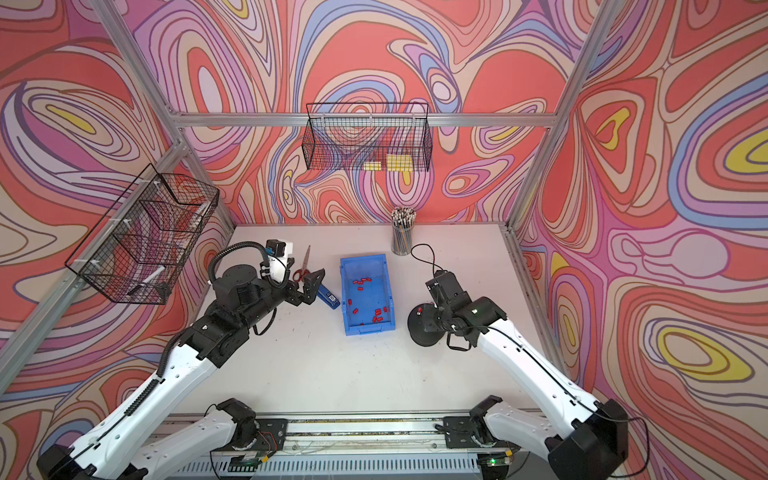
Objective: Cover the protruding screws with screw protection sleeves
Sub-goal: Attach the screw protection sleeve to the screw.
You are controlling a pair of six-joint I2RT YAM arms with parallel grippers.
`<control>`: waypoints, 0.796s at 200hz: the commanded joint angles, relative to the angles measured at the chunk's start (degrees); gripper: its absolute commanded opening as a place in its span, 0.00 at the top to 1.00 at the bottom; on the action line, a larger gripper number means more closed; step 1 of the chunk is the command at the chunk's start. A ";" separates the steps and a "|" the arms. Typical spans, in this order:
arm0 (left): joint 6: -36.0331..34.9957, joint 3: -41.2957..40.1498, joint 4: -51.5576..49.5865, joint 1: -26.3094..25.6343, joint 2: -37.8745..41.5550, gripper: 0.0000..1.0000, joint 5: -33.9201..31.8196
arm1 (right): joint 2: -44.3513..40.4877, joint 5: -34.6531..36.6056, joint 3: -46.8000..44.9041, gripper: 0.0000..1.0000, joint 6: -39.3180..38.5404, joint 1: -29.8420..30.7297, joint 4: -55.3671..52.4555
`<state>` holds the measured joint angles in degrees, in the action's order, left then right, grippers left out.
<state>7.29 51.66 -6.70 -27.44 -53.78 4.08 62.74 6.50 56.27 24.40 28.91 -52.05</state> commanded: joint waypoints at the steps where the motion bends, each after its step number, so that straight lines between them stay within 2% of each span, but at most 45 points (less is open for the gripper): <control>1: 0.42 1.38 -0.42 -0.15 -0.36 0.01 0.75 | -1.67 -1.58 0.14 0.95 -0.58 -0.25 0.50; 56: 0.62 1.44 -0.33 -0.18 -0.69 0.01 0.79 | -1.58 -5.26 -1.38 0.96 -0.37 -0.22 2.53; 159: 0.27 1.34 -0.77 -0.14 -0.02 0.02 0.50 | 2.08 -4.17 -3.31 0.97 0.97 -0.25 3.07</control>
<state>7.60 51.66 -6.72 -27.44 -54.35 4.45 64.36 2.28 53.63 24.77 28.91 -49.78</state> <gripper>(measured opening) 0.985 0.039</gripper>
